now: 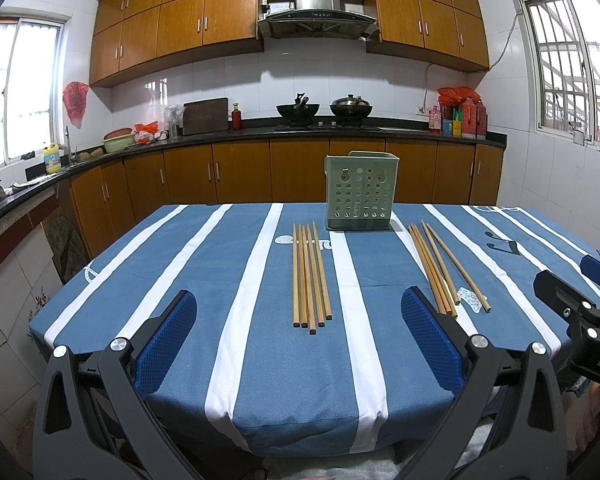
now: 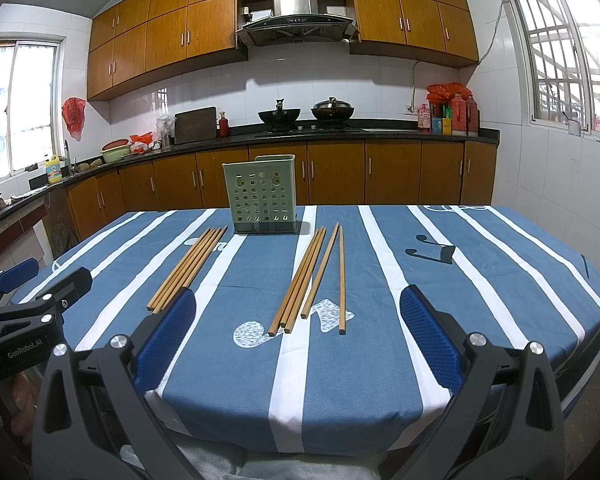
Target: Organize utensils
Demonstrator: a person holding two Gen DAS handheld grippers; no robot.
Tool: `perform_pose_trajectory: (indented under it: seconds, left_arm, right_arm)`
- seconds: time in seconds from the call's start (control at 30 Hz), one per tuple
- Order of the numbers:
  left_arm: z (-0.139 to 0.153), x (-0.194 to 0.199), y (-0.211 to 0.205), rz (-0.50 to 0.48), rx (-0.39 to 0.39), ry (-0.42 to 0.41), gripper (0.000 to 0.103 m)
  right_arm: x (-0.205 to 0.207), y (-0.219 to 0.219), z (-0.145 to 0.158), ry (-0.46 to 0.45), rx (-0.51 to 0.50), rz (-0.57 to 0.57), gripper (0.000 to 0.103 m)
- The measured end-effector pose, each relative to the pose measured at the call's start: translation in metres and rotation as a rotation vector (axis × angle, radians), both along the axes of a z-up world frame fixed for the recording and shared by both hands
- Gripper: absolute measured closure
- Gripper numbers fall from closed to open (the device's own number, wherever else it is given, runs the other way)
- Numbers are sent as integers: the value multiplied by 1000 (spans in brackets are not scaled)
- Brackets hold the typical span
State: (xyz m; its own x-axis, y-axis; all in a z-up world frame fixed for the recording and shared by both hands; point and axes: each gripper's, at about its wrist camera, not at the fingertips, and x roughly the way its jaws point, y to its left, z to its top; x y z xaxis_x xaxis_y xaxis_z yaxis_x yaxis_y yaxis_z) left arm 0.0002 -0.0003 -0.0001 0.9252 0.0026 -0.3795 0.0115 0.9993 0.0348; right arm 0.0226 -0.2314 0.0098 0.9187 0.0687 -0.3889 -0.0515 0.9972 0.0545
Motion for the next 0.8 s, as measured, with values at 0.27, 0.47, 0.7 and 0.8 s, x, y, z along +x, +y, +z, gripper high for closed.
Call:
perform_pose_trajectory:
  seconds: [0.27,0.47,0.7,0.8]
  left_arm:
    - [0,0,0,0,0,1,2]
    - [0,0,0,0,1,1,2]
    - [0,-1,1,-1,2,4,2]
    - [-2,1,4,7,-4,14,2]
  right_arm:
    - [0,0,0,1,0,0,4]
    - [0,0,0,1,1,0,4]
    - [0,-1,0,3,2,-1,4]
    - [3,-2,0,17,7,-1,4]
